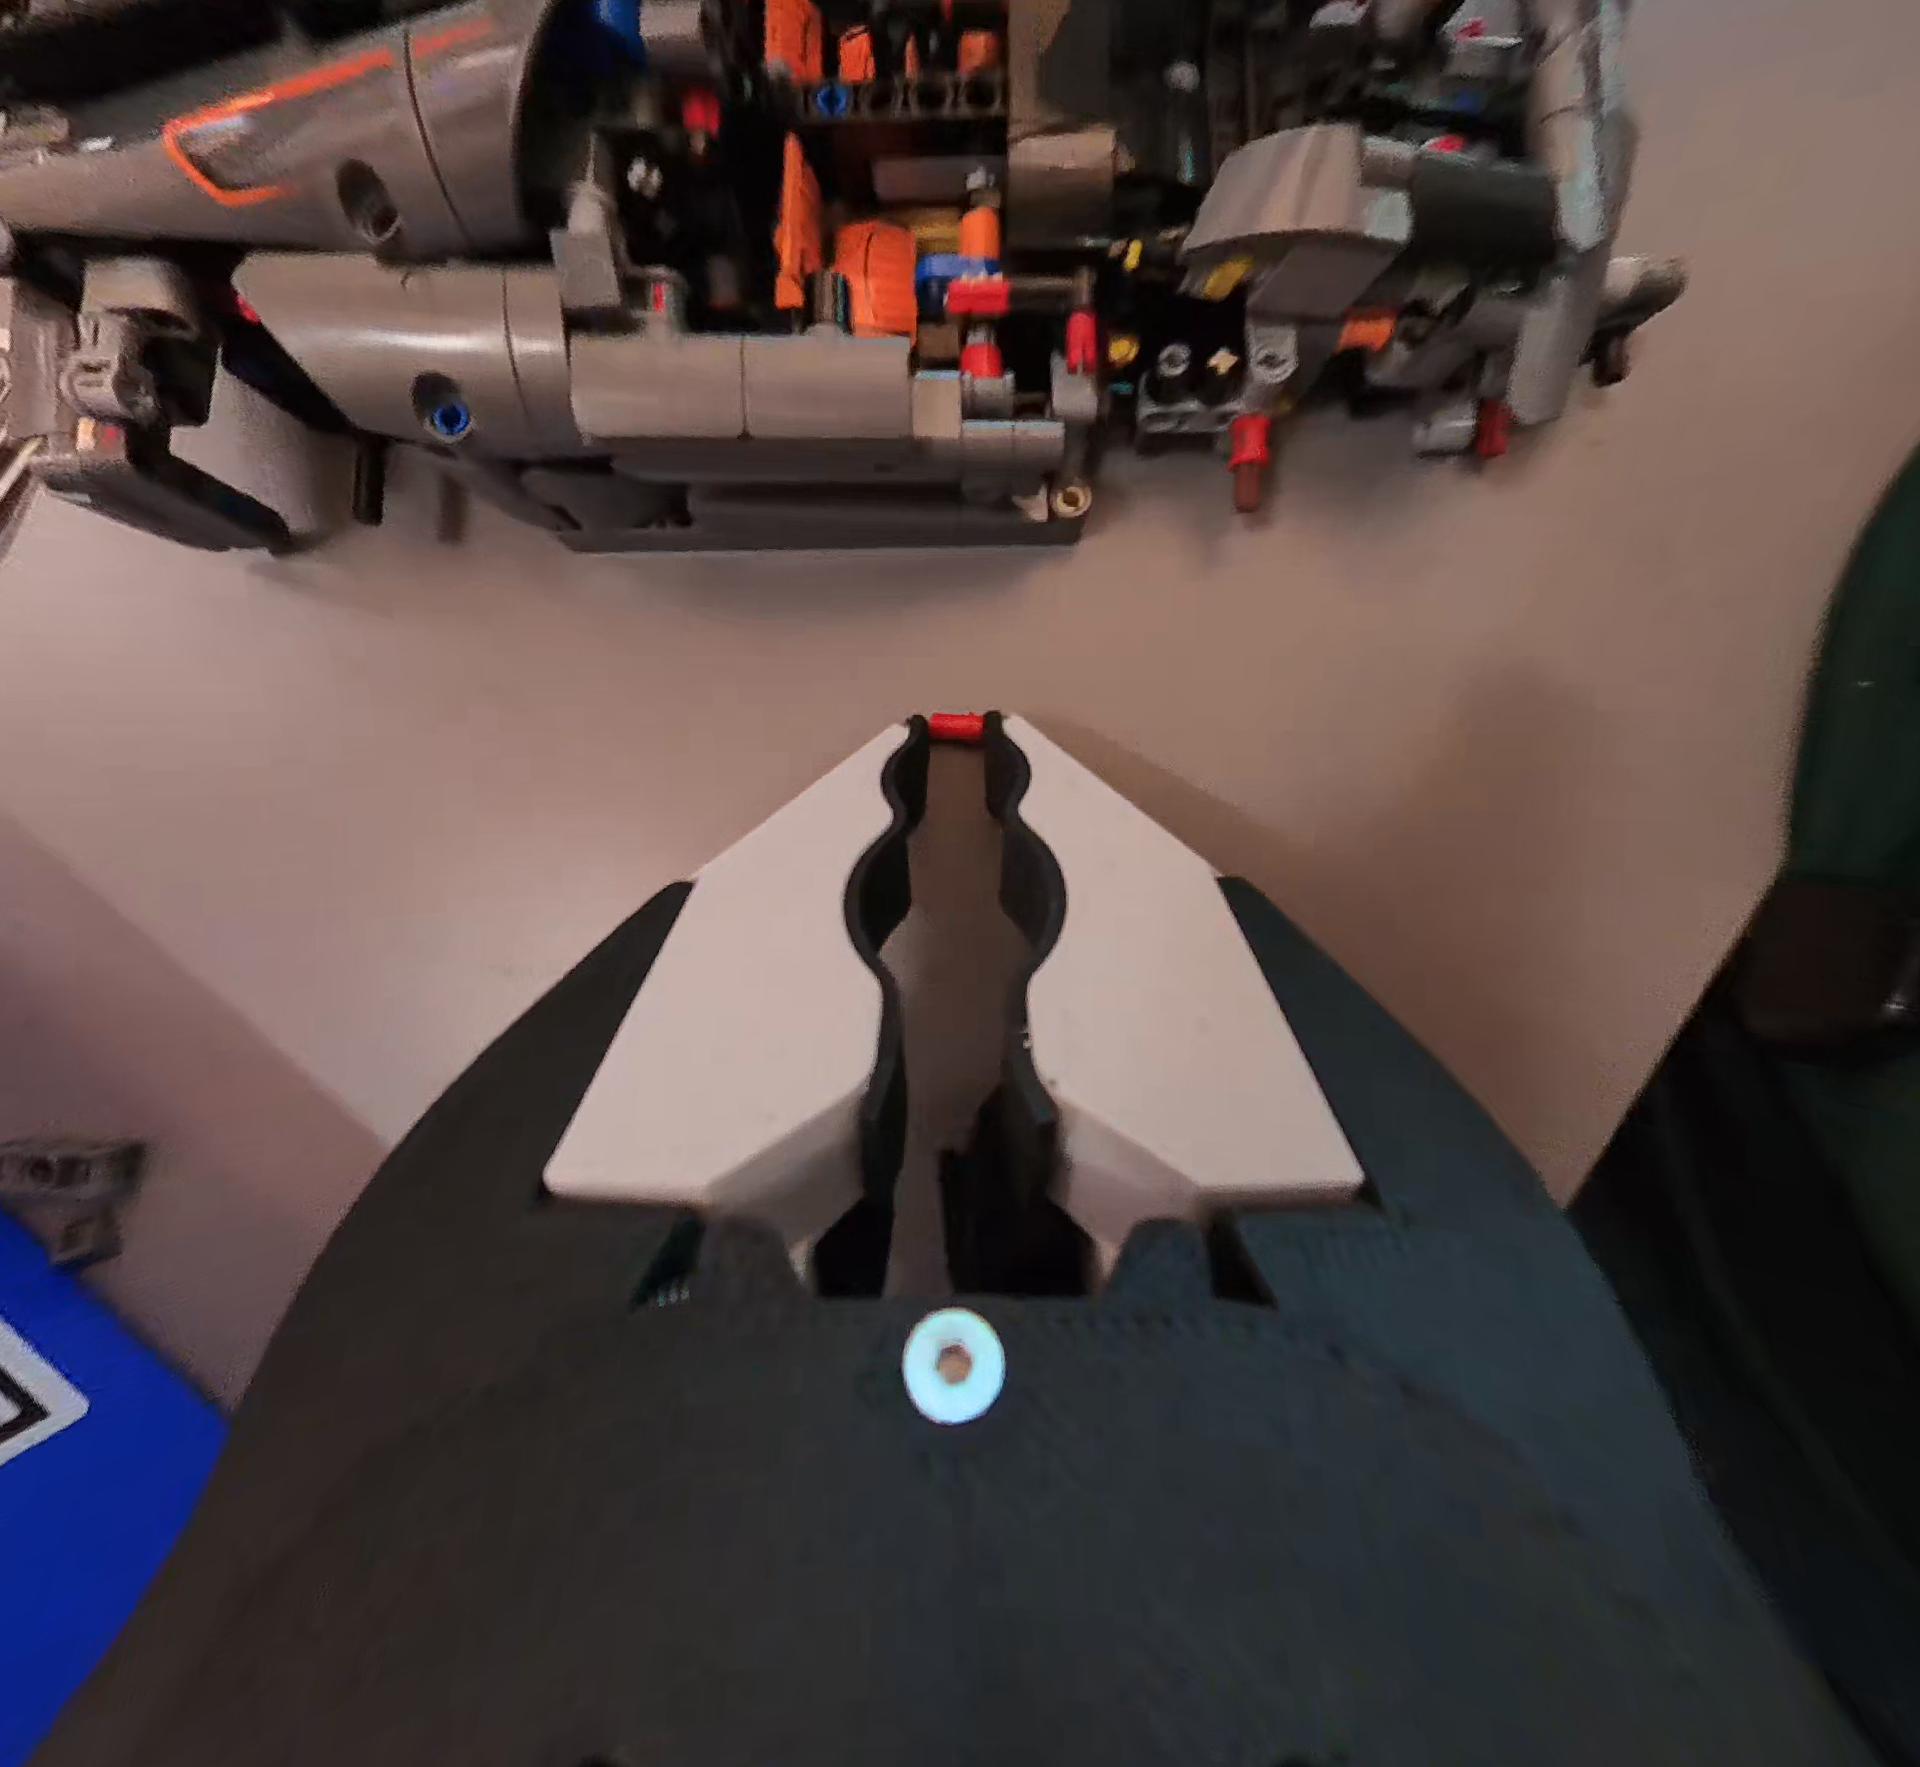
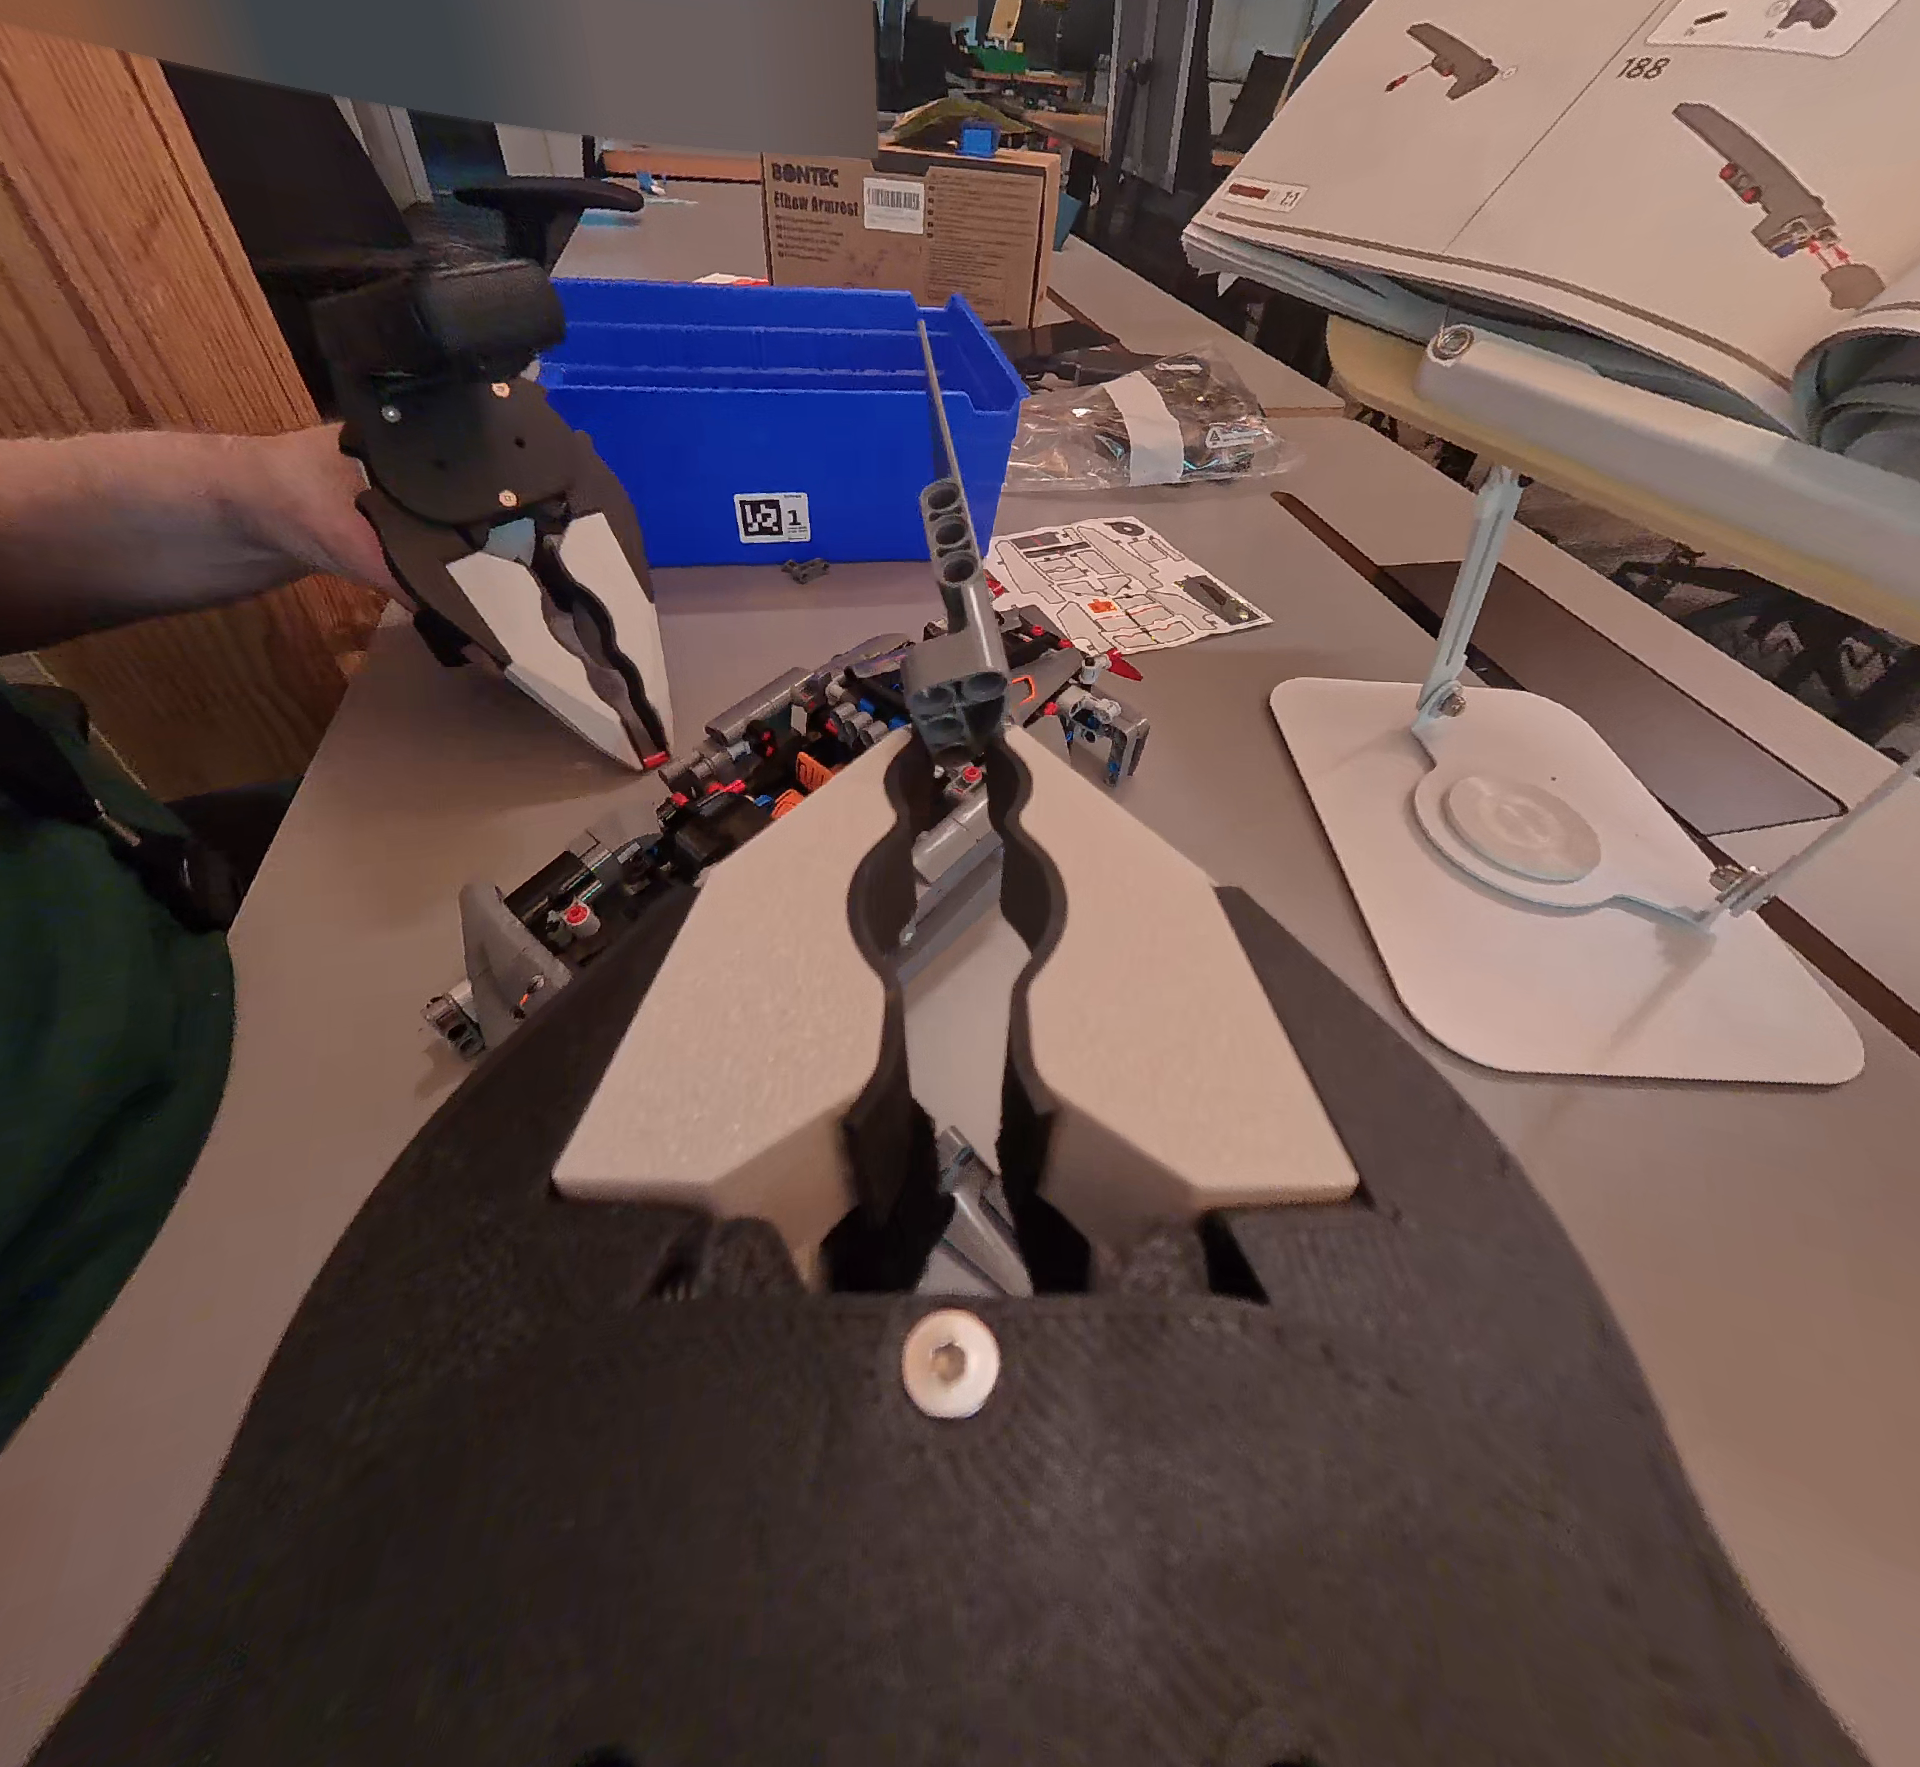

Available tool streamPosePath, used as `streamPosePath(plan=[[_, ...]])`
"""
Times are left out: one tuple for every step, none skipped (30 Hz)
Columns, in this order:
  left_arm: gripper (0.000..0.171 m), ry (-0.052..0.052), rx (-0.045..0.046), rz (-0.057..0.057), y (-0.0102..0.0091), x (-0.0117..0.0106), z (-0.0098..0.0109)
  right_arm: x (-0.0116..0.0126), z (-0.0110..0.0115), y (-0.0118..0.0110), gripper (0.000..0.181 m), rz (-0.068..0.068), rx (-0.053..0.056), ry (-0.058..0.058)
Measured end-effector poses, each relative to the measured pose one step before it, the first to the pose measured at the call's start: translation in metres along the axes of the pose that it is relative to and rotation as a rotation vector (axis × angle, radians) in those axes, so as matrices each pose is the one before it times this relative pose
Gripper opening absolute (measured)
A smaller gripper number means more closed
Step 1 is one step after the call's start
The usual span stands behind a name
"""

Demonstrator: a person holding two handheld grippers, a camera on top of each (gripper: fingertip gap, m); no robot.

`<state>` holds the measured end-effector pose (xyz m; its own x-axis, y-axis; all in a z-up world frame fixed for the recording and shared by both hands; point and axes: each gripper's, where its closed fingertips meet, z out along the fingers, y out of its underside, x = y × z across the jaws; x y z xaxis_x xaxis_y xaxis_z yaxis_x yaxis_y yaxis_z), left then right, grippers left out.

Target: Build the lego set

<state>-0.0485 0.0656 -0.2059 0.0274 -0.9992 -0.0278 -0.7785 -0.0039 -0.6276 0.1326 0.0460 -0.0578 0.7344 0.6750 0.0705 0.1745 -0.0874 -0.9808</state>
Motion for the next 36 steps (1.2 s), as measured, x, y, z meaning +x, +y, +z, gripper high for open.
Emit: streamPosePath(plan=[[0.012, 0.0192, 0.00063, -0.0078, -0.00032, 0.00304, 0.00007, 0.00071, -0.00131, 0.00024, 0.007, 0.0033, 0.0035, 0.0024], [0.015, 0.0045, 0.00234, -0.0076, -0.0004, 0.00066, 0.00009, 0.00066, -0.00097, 0.00027, 0.007, 0.0021, 0.0027, 0.0025], [0.02, -0.0124, 0.0048, -0.0012, -0.00058, -0.00147, -0.00052, 0.00049, -0.00076, 0.00021, 0.007, 0.0013, 0.0028, 0.0015], [0.023, -0.0096, 0.0057, 0.0027, -0.00075, -0.00089, -0.00147, 0.00051, -0.00041, 0.00003, 0.007, 0.0015, 0.0022, 0.0007], [0.025, 0.0026, 0.01015, 0.0018, -0.00202, 0.00113, -0.00258, 0.00049, -0.0002, -0.00003, 0.007, 0.0005, 0.0008, 0.0006], [0.025, -0.0098, 0.01895, 0.0039, -0.00386, -0.00034, -0.00453, 0.00034, -0.00009, -0.00004, 0.007, -0.0011, -0.0002, 0.0003], [0.025, -0.0161, 0.01747, 0.007, -0.00456, -0.00088, -0.00677, 0.00034, -0.00001, -0.00034, 0.007, -0.0012, -0.0004, 0.0001], [0.025, -0.0028, 0.01325, 0.0107, -0.00544, 0.00129, -0.01032, 0.00043, -0.00005, -0.00037, 0.007, -0.0008, -0.0008, 0.0], [0.023, -0.0095, 0.04363, 0.0114, -0.01088, 0.00066, -0.01578, 0.00061, -0.00006, -0.00037, 0.007, -0.0013, -0.0024, 0.001], [0.021, -0.0147, 0.05894, 0.0138, -0.01454, -0.0006, -0.02043, 0.00065, -0.00005, -0.00028, 0.007, -0.0018, -0.0032, 0.0015], [0.019, -0.0166, 0.05306, 0.0116, -0.01446, -0.00295, -0.02267, 0.00065, 0.00006, -0.00036, 0.007, -0.0009, -0.0034, 0.0009], [0.019, -0.0548, 0.03424, 0.0048, -0.01074, -0.01231, -0.02295, 0.00075, 0.00023, -0.00029, 0.007, -0.0006, -0.0034, 0.0009], [0.018, -0.0789, 0.01891, 0.0072, -0.00567, -0.01968, -0.02157, 0.00075, 0.00053, -0.00036, 0.008, -0.001, -0.0024, 0.0003], [0.018, -0.0822, 0.00007, 0.0096, 0.00087, -0.02406, -0.01736, 0.00074, 0.00078, -0.0006, 0.008, -0.0004, -0.0008, -0.0004], [0.018, -0.0726, -0.02448, 0.0031, 0.00848, -0.0259, -0.01137, 0.0006, 0.00112, -0.00089, 0.007, 0.001, 0.001, -0.0011], [0.019, -0.0622, -0.04596, -0.0096, 0.01459, -0.02607, -0.00536, 0.00057, 0.00155, -0.00095, 0.008, 0.0021, 0.0017, -0.0021], [0.019, -0.0381, -0.02961, -0.0143, 0.01397, -0.02251, -0.00023, 0.00042, 0.00194, -0.0009, 0.007, 0.0015, -0.0002, -0.0013], [0.019, 0.0078, -0.01529, -0.0187, 0.01271, -0.01477, 0.00455, -0.00021, 0.00222, -0.00101, 0.008, -0.0009, -0.0018, -0.0014], [0.019, 0.032, -0.01985, -0.0259, 0.0129, -0.00962, 0.00785, -0.00067, 0.00256, -0.00099, 0.007, -0.0009, -0.0027, -0.0026], [0.019, 0.0434, -0.01617, -0.0113, 0.01143, -0.00544, 0.01041, -0.00098, 0.00277, -0.00097, 0.007, -0.0007, -0.0041, -0.0032], [0.019, 0.0206, -0.0183, -0.0082, 0.01056, -0.00651, 0.01185, -0.00112, 0.00276, -0.00079, 0.007, -0.0018, -0.0059, -0.0027], [0.02, 0.0099, -0.031, -0.0065, 0.01018, -0.00572, 0.01254, -0.001, 0.00292, -0.00038, 0.007, -0.0022, -0.008, -0.002], [0.021, 0.0233, -0.04714, 0.0111, 0.01074, -0.0011, 0.01289, -0.00094, 0.00268, -0.00021, 0.007, -0.0028, -0.0092, -0.001], [0.021, 0.0054, -0.0431, 0.0182, 0.00888, -0.00226, 0.01184, -0.00078, 0.00259, -0.00017, 0.007, -0.0032, -0.008, -0.0005], [0.021, 0.0025, -0.03866, 0.0253, 0.00754, -0.00171, 0.01045, -0.00055, 0.00221, -0.00051, 0.007, -0.0019, -0.0054, -0.0005], [0.021, 0.0194, -0.03639, 0.0289, 0.0062, 0.00116, 0.00907, -0.00026, 0.00191, -0.00041, 0.007, 0.0006, -0.0037, -0.0007], [0.021, 0.0066, -0.02715, 0.0303, 0.00421, -0.0012, 0.00753, 0.00002, 0.00187, -0.00023, 0.007, 0.0015, -0.0033, -0.0012], [0.02, -0.0088, -0.02877, 0.0362, 0.00335, -0.00316, 0.00574, 0.00016, 0.00197, 0.00028, 0.007, 0.0014, -0.0042, -0.0015], [0.018, 0.0175, -0.01046, 0.0399, 0.0, 0.00129, 0.00447, 0.00019, 0.00203, 0.00058, 0.007, 0.001, -0.0051, -0.0019], [0.018, 0.0248, -0.01018, 0.0257, -0.00061, 0.00195, 0.00394, 0.00017, 0.00209, 0.00074, 0.007, 0.0008, -0.005, -0.0021], [0.019, 0.0025, -0.0203, 0.0165, 0.00114, -0.00227, 0.00345, 0.00024, 0.002, 0.0007, 0.007, 0.001, -0.0037, -0.002], [0.018, -0.0041, -0.0135, 0.0136, 0.00069, -0.00292, 0.0026, 0.00035, 0.00192, 0.00055, 0.007, 0.0019, -0.0014, -0.0018], [0.018, 0.0116, 0.00396, 0.0098, -0.0013, 0.00011, 0.00199, 0.00026, 0.00172, 0.00035, 0.007, 0.003, 0.0006, -0.0025], [0.018, 0.0212, 0.00621, 0.0126, -0.00198, 0.00225, 0.00214, 0.00031, 0.00157, 0.00045, 0.007, 0.0031, 0.001, -0.0027], [0.018, 0.013, 0.00404, 0.0174, -0.0017, 0.00162, 0.00235, 0.00029, 0.00152, 0.0005, 0.007, 0.0025, -0.0001, -0.0027], [0.017, -0.0042, -0.01936, 0.0077, 0.00233, -0.00175, 0.00285, 0.00032, 0.00132, 0.00064, 0.007, 0.0012, -0.001, -0.0021]])
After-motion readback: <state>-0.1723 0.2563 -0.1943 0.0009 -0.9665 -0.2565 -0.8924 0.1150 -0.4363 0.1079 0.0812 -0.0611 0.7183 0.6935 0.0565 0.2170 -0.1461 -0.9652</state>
